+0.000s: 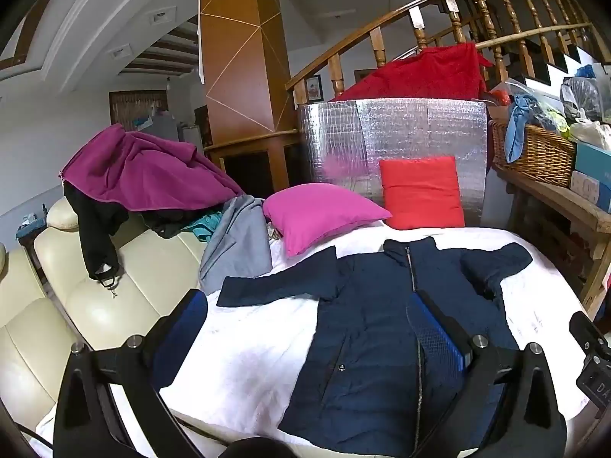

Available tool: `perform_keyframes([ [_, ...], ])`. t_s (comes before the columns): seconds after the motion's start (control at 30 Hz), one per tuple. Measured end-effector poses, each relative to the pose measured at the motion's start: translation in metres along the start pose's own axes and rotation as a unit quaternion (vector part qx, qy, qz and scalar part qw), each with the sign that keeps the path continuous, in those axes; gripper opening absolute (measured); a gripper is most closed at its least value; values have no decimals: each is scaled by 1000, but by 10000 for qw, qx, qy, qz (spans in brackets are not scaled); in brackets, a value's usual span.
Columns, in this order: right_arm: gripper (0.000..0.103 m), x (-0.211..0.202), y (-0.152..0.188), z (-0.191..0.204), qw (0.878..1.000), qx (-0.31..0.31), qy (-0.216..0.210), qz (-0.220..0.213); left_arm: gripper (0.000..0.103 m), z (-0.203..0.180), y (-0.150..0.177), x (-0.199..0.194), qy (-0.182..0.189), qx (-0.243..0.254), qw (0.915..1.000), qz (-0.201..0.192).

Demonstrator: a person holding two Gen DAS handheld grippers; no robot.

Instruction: Fold large clothes

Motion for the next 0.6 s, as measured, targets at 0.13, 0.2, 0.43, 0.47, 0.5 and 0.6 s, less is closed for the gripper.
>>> perform_keyframes([
  [0.13, 103, 1, 1, 4, 10000, -23, -15, 13, 103, 1, -1, 0, -20, -14, 10000, 12],
  [0.2, 103, 1, 1, 5, 10000, -30, -22, 23, 103, 1, -1, 1, -12, -22, 10000, 18],
  [0.43, 103, 2, 2, 7, 10000, -35, -45, 43, 103, 5, -1, 2, -35, -35, 10000, 8],
  [0.47, 103, 2, 2, 7, 10000, -36, -43, 44, 103, 5, -1, 1, -34, -38, 10000, 7],
  [0.5, 103, 2, 2, 7, 10000, -38, -42, 42, 103, 5, -1, 2, -32, -35, 10000, 7],
  [0.6, 103, 2, 2, 7, 10000, -27, -43, 49, 103, 5, -1, 1, -29, -37, 10000, 10],
])
Point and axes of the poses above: each gripper's, at about its wrist camera, not at the fingertips, and x roughly the way its jaws point, z to its left, y to its underside, the point moved 10 cm from there along x, roughly the way its jaws point, and after that the axes turned 10 degrees about y, right-handed, at the moved point
